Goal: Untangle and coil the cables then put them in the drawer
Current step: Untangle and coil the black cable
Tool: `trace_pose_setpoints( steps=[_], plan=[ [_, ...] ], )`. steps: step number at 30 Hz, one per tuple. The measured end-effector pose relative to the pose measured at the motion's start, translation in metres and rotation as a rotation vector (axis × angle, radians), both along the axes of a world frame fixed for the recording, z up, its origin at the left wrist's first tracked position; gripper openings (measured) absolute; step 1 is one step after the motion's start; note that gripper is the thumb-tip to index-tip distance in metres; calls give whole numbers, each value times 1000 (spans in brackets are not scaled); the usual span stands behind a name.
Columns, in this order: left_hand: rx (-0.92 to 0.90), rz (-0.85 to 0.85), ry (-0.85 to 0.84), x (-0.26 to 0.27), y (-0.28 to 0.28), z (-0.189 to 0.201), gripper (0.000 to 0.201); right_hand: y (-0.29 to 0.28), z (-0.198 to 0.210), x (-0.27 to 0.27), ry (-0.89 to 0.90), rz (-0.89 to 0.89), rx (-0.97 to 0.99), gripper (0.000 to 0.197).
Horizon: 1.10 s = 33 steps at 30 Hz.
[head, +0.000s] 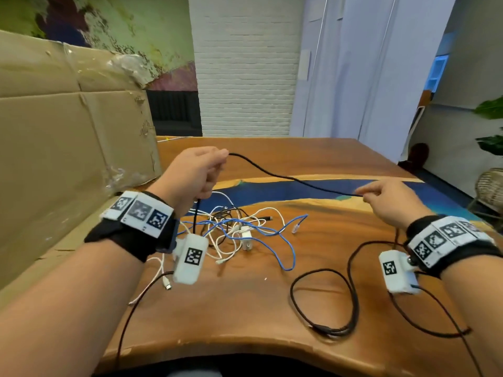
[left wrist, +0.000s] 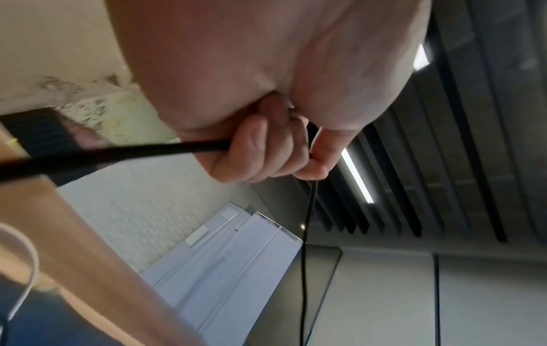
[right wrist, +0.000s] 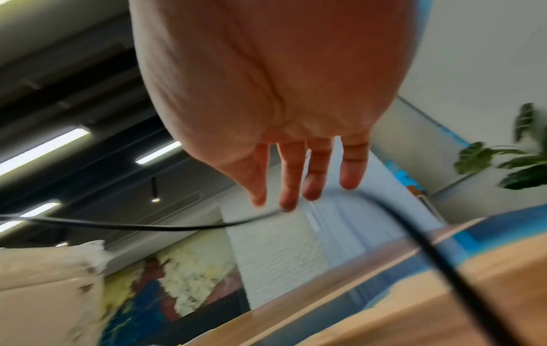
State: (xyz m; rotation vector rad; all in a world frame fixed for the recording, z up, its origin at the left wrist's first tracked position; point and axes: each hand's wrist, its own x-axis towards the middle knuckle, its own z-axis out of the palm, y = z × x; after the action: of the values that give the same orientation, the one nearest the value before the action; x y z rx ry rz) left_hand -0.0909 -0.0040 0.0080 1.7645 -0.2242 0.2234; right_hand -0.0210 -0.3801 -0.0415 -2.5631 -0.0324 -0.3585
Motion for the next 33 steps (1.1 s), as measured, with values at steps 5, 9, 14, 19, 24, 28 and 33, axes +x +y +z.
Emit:
trace_pose_setpoints(
  steps=[5,9,14,19,24,28,33],
  plan=[
    [421,8,-139,7,-41,-11,31,71,21,-32,-234,379,196,62],
    [366,-83,-175,14,-57,-22,32,133,22,-56,-96,676,394,51],
    [292,-29,-42,11,-20,-33,46,151,11,-37,-157,641,687,14],
    [-267,-157,203,4,18,-45,45,156,-2,-21,-29,635,701,20],
    [-707,-210,56,18,-7,-44,37,190,-30,-7,16,673,434,30],
    [-834,-100,-107,46,-28,-50,31,207,-38,-7,-7,758,78,37],
    [-524,-29,-200,72,-21,-69,29,199,-29,-2,75,770,7,36]
  ],
)
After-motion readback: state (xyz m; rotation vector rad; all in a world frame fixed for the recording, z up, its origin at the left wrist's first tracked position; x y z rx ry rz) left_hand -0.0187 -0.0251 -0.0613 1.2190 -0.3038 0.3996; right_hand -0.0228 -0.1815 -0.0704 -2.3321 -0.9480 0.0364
